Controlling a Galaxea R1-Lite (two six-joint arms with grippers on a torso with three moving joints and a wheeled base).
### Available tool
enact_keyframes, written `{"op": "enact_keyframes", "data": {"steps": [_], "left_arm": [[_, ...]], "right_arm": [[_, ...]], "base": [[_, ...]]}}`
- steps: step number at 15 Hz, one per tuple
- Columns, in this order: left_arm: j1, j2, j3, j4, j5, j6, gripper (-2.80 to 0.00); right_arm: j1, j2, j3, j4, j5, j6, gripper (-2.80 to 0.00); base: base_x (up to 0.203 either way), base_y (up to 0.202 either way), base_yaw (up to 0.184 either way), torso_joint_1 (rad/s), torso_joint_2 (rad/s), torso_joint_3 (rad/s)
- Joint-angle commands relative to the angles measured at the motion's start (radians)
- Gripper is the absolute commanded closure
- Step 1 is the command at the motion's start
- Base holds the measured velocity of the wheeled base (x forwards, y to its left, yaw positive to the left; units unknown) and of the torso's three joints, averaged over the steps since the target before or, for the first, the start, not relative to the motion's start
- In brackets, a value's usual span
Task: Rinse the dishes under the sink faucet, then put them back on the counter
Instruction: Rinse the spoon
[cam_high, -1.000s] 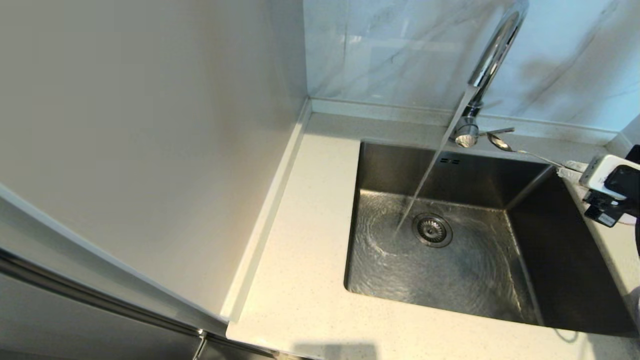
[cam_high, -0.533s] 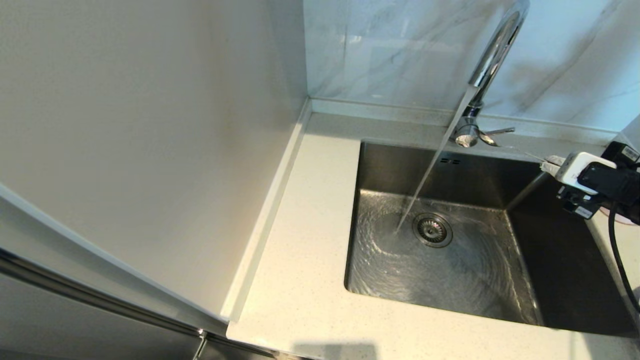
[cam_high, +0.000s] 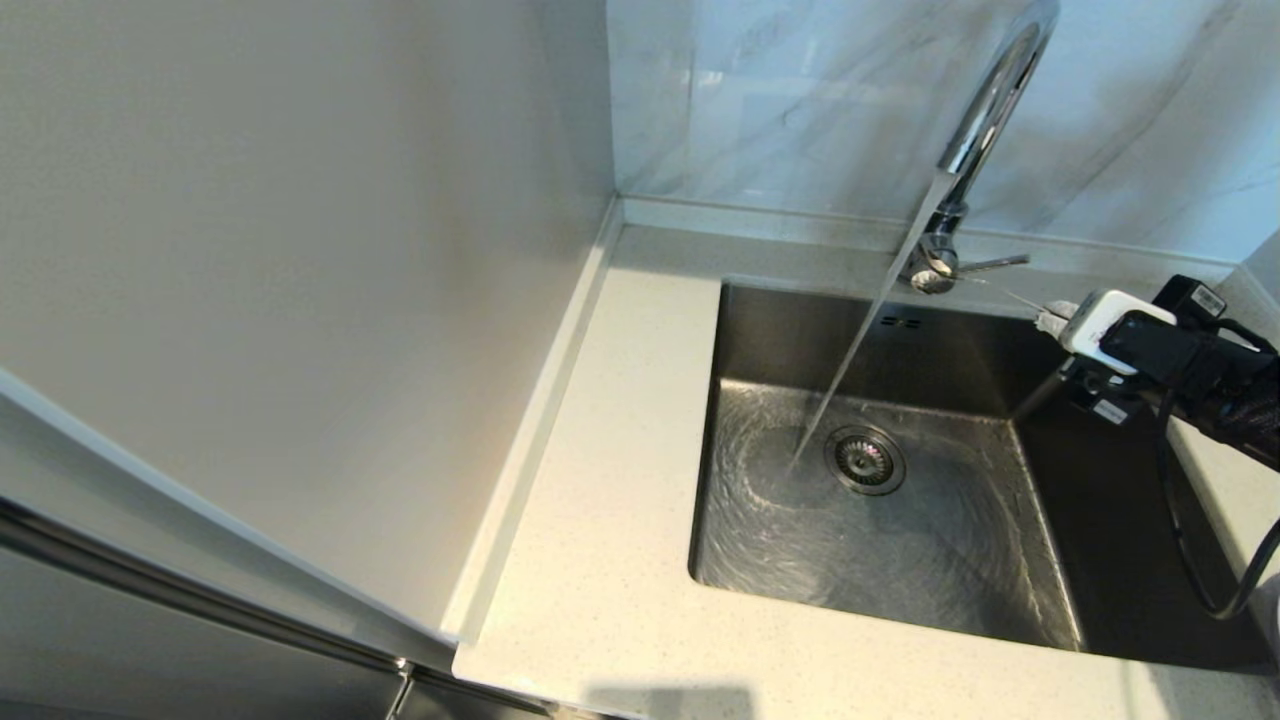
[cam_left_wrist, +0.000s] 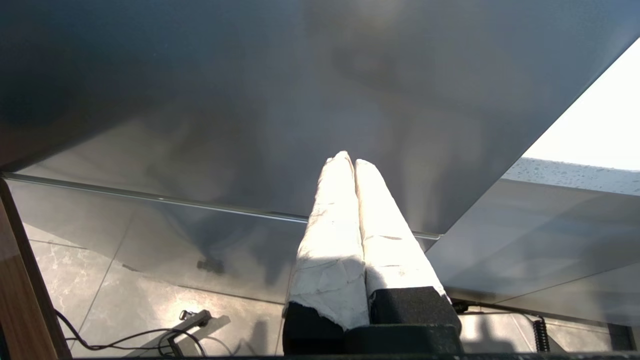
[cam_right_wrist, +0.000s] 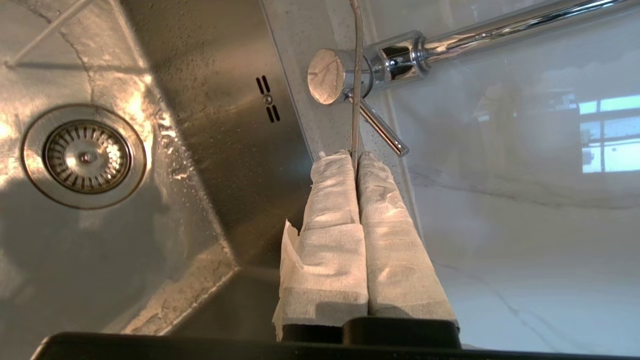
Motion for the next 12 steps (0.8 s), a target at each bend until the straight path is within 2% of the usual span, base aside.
{"op": "enact_keyframes", "data": {"steps": [1,12], "left_arm": [[0.0,0.0,0.0,0.0,0.001,0.0,0.0],[0.0,0.0,0.0,0.0,0.001,0.0,0.0]], "right_arm": [[0.006,0.003,0.0,-0.016,0.0,0.006,0.0],[0.038,-0.001,0.009,-0.06,-0.002,0.016,0.0]], "base": [[0.0,0.0,0.0,0.0,0.0,0.0],[0.0,0.0,0.0,0.0,0.0,0.0]]}}
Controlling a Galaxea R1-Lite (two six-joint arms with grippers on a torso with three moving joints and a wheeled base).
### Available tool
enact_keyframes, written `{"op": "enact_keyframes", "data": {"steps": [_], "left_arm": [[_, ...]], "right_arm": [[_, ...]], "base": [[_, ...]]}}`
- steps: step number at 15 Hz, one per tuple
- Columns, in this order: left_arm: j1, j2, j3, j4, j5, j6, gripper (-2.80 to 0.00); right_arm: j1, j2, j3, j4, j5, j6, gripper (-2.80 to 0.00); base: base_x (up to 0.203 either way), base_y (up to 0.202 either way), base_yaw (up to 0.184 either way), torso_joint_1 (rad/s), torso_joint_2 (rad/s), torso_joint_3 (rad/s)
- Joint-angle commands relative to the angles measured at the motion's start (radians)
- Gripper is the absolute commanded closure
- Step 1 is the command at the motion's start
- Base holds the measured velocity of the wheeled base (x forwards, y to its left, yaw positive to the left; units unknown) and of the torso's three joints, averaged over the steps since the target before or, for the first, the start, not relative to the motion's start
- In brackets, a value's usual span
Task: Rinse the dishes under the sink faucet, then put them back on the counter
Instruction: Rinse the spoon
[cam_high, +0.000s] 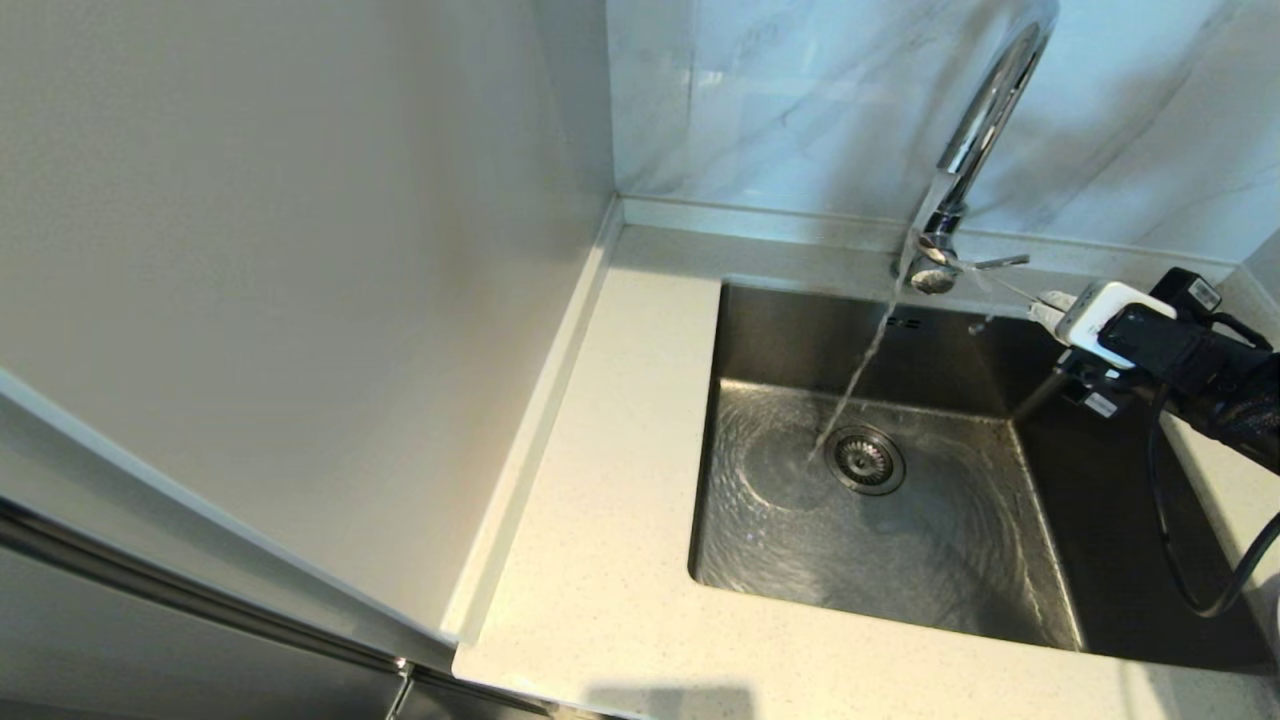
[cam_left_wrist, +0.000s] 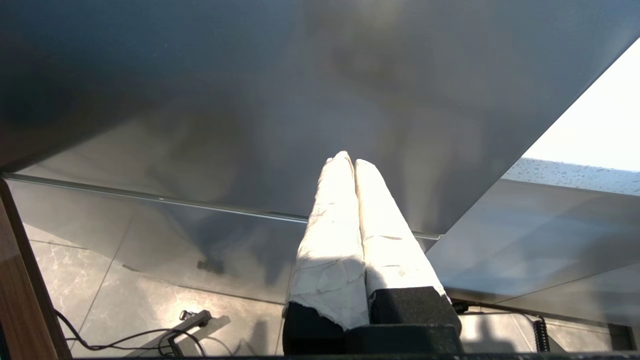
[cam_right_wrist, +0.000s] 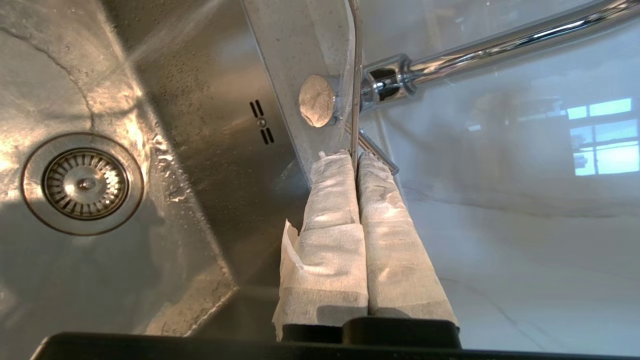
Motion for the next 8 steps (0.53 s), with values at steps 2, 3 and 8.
{"op": "enact_keyframes", "data": {"steps": [2,3,8], "left_arm": [[0.0,0.0,0.0,0.0,0.001,0.0,0.0],[0.0,0.0,0.0,0.0,0.001,0.0,0.0],[0.0,0.0,0.0,0.0,0.001,0.0,0.0]], "right_arm": [[0.006,-0.003,0.0,-0.011,0.002,0.006,0.0],[0.006,-0.003,0.002,-0.011,0.002,0.006,0.0],[-0.003,-0.004,0.03,-0.011,-0.02,0.006,0.0]], "base": [[0.0,0.0,0.0,0.0,0.0,0.0],[0.0,0.0,0.0,0.0,0.0,0.0],[0.0,0.0,0.0,0.0,0.0,0.0]]}}
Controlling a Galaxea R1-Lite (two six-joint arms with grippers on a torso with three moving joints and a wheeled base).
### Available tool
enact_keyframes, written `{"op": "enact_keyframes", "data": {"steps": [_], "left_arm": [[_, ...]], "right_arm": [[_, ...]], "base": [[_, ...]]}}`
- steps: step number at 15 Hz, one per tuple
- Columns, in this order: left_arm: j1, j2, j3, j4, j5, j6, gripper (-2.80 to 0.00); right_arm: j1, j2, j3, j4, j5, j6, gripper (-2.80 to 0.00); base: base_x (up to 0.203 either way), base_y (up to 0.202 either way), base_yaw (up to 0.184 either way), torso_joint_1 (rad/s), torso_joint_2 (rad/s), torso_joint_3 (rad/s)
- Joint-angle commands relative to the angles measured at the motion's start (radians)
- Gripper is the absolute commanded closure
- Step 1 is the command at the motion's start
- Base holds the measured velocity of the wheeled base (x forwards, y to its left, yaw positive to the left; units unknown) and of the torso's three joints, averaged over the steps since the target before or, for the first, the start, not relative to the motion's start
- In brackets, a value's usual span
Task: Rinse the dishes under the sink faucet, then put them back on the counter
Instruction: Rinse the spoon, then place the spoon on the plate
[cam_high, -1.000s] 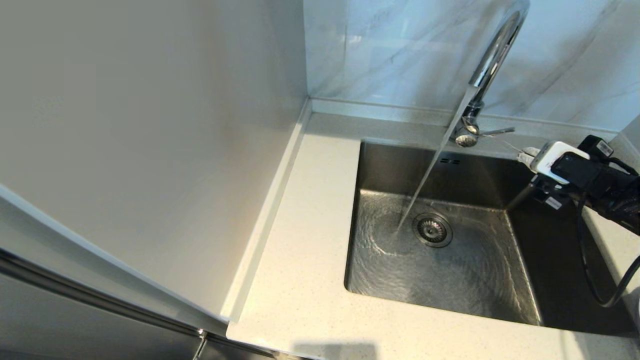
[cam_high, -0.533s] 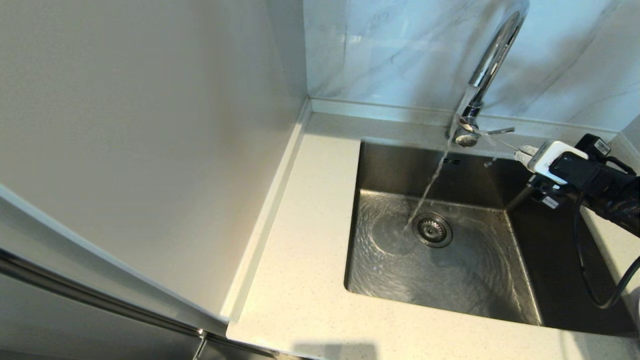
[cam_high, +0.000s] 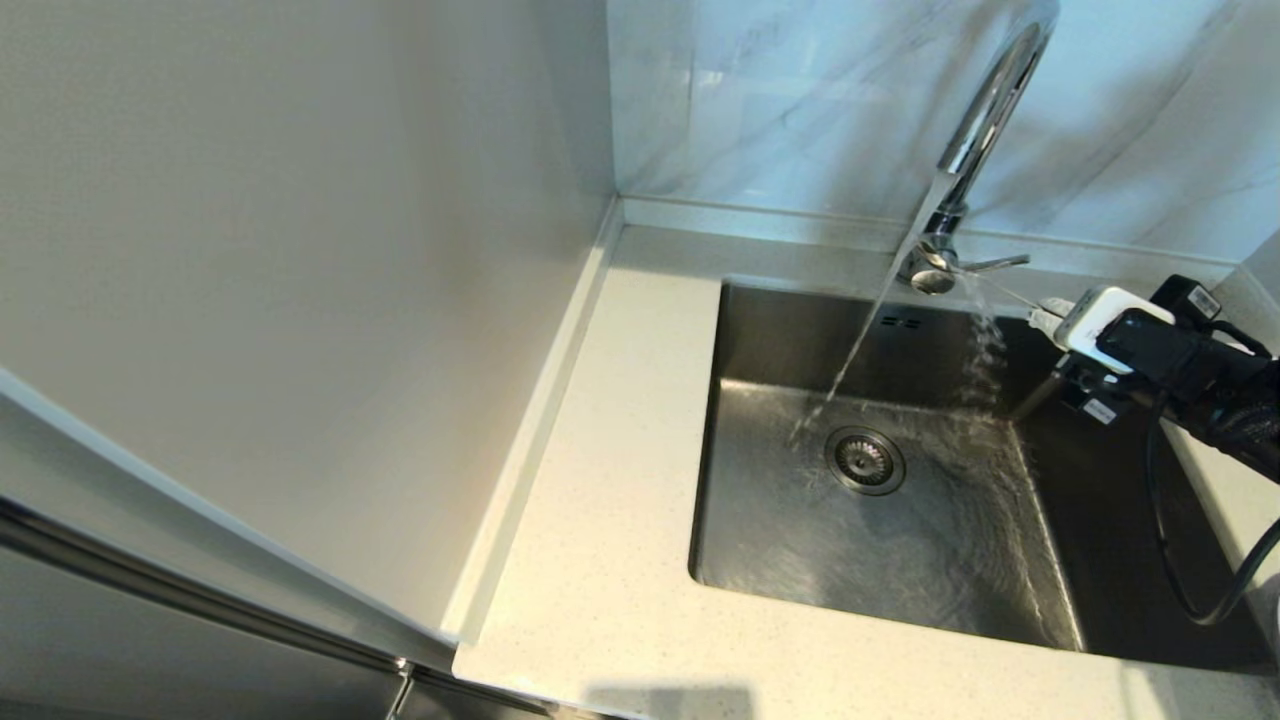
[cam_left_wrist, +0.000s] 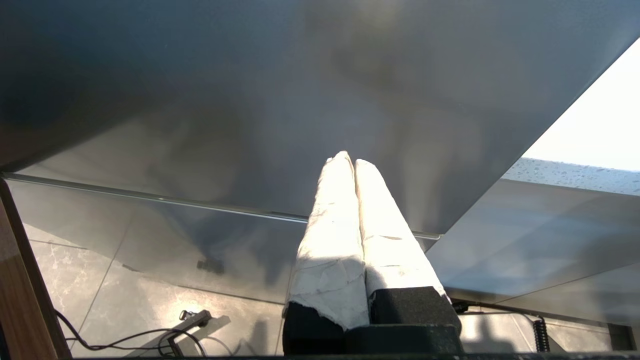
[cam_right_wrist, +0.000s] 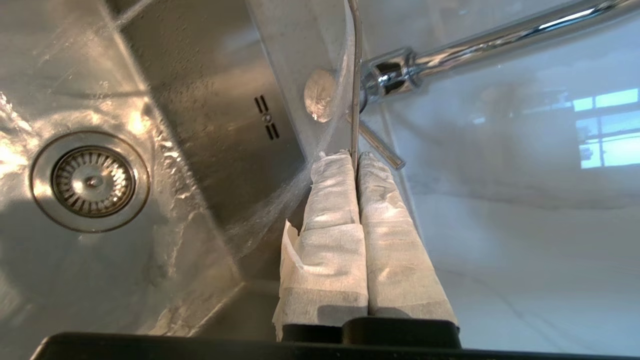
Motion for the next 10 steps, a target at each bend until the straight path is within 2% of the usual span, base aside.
{"op": "enact_keyframes", "data": {"steps": [1,5,6,8,10], "left_arm": [[0.0,0.0,0.0,0.0,0.001,0.0,0.0],[0.0,0.0,0.0,0.0,0.0,0.0,0.0],[0.0,0.0,0.0,0.0,0.001,0.0,0.0],[0.0,0.0,0.0,0.0,0.001,0.0,0.0],[0.0,0.0,0.0,0.0,-0.001,0.0,0.0]], "right_arm": [[-0.022,-0.005,0.016,-0.005,0.0,-0.007,0.0],[-0.193,-0.041,0.046,0.046,0.0,-0.006,0.0],[-0.232,-0.062,0.04,0.12,-0.001,-0.005,0.0],[-0.289,-0.12,-0.03,0.367,-0.022,0.036,0.0],[-0.306,-0.145,-0.237,0.616,-0.079,0.11,0.0]], "base": [[0.0,0.0,0.0,0.0,0.0,0.0],[0.0,0.0,0.0,0.0,0.0,0.0],[0.0,0.0,0.0,0.0,0.0,0.0],[0.0,0.0,0.0,0.0,0.0,0.0],[0.0,0.0,0.0,0.0,0.0,0.0]]}}
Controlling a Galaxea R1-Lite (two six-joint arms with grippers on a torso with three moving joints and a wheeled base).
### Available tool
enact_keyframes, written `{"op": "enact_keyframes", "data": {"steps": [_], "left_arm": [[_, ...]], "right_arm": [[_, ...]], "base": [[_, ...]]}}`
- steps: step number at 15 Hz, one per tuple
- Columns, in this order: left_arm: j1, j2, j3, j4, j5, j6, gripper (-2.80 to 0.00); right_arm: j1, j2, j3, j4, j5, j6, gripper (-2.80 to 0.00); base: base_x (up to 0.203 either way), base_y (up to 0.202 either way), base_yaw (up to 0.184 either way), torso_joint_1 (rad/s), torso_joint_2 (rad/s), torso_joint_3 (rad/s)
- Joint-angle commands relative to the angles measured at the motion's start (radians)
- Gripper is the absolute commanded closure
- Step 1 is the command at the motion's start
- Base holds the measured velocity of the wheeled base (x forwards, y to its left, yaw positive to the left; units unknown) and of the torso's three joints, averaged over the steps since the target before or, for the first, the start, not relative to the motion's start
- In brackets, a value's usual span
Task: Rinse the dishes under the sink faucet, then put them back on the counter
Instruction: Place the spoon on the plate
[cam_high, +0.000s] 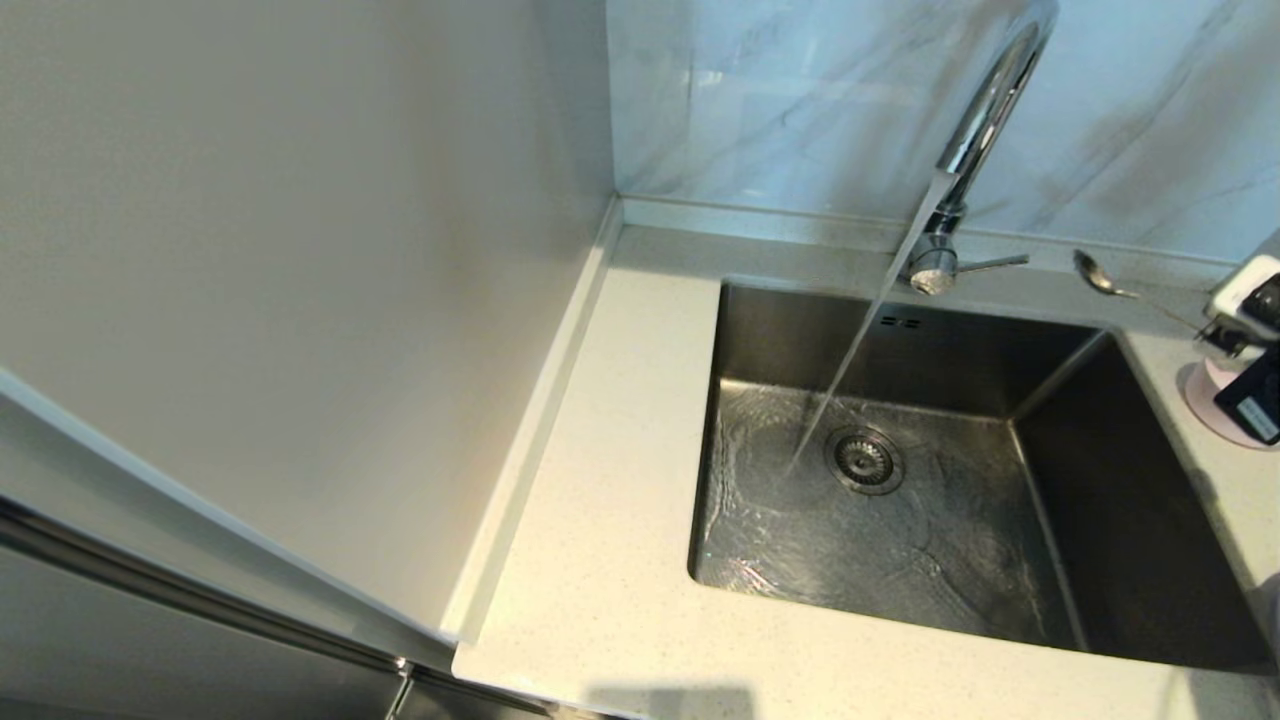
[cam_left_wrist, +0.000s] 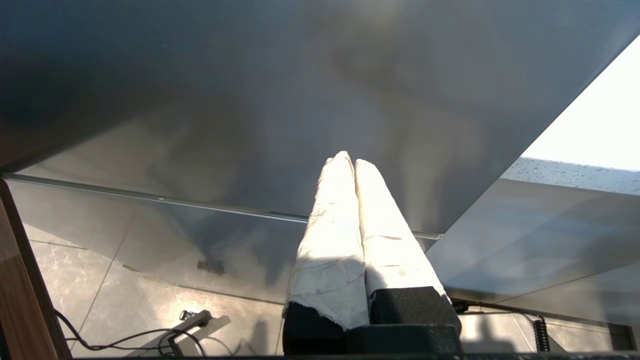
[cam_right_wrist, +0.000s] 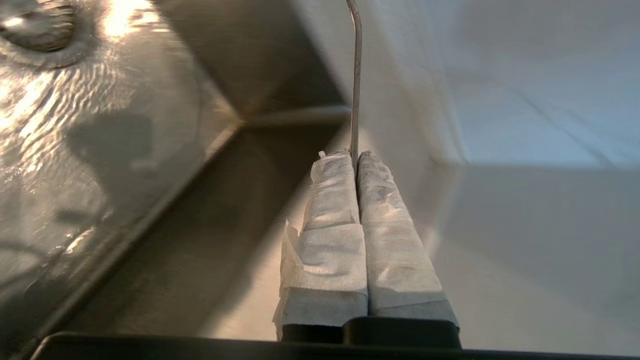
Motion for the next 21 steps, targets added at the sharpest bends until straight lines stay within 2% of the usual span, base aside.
{"op": "enact_keyframes", "data": {"steps": [1,2,3,4,6,8,13,14,16,19,20,21], "left_arm": [[0.0,0.0,0.0,0.0,0.001,0.0,0.0],[0.0,0.0,0.0,0.0,0.001,0.0,0.0],[0.0,0.0,0.0,0.0,0.001,0.0,0.0],[0.0,0.0,0.0,0.0,0.0,0.0,0.0],[0.0,0.0,0.0,0.0,0.001,0.0,0.0],[0.0,0.0,0.0,0.0,0.001,0.0,0.0],[0.0,0.0,0.0,0.0,0.001,0.0,0.0],[0.0,0.0,0.0,0.0,0.0,0.0,0.0],[0.0,0.0,0.0,0.0,0.001,0.0,0.0],[0.0,0.0,0.0,0.0,0.0,0.0,0.0],[0.0,0.0,0.0,0.0,0.0,0.0,0.0],[0.0,0.0,0.0,0.0,0.001,0.0,0.0]], "right_arm": [[-0.016,-0.039,-0.17,0.291,-0.03,0.036,0.0],[-0.024,-0.052,-0.237,0.454,-0.047,0.054,0.0],[-0.036,-0.071,-0.269,0.553,-0.056,0.052,0.0],[-0.056,-0.093,-0.259,0.572,-0.061,0.035,0.0],[-0.102,-0.137,-0.143,0.544,-0.068,0.018,0.0],[-0.157,-0.15,-0.12,0.548,-0.097,0.022,0.0],[-0.518,-0.311,0.104,0.648,-0.125,0.029,0.0],[-0.582,-0.344,0.146,0.653,-0.119,0.029,0.0],[-0.656,-0.401,0.187,0.706,-0.088,0.014,0.0],[-0.753,-0.446,0.185,0.873,0.018,-0.099,0.0],[-0.781,-0.452,0.184,0.937,0.043,-0.161,0.0],[-0.791,-0.451,0.188,0.961,0.053,-0.183,0.0]], "base": [[0.0,0.0,0.0,0.0,0.0,0.0],[0.0,0.0,0.0,0.0,0.0,0.0],[0.0,0.0,0.0,0.0,0.0,0.0],[0.0,0.0,0.0,0.0,0.0,0.0],[0.0,0.0,0.0,0.0,0.0,0.0],[0.0,0.0,0.0,0.0,0.0,0.0],[0.0,0.0,0.0,0.0,0.0,0.0],[0.0,0.0,0.0,0.0,0.0,0.0],[0.0,0.0,0.0,0.0,0.0,0.0],[0.0,0.0,0.0,0.0,0.0,0.0],[0.0,0.0,0.0,0.0,0.0,0.0],[0.0,0.0,0.0,0.0,0.0,0.0]]}}
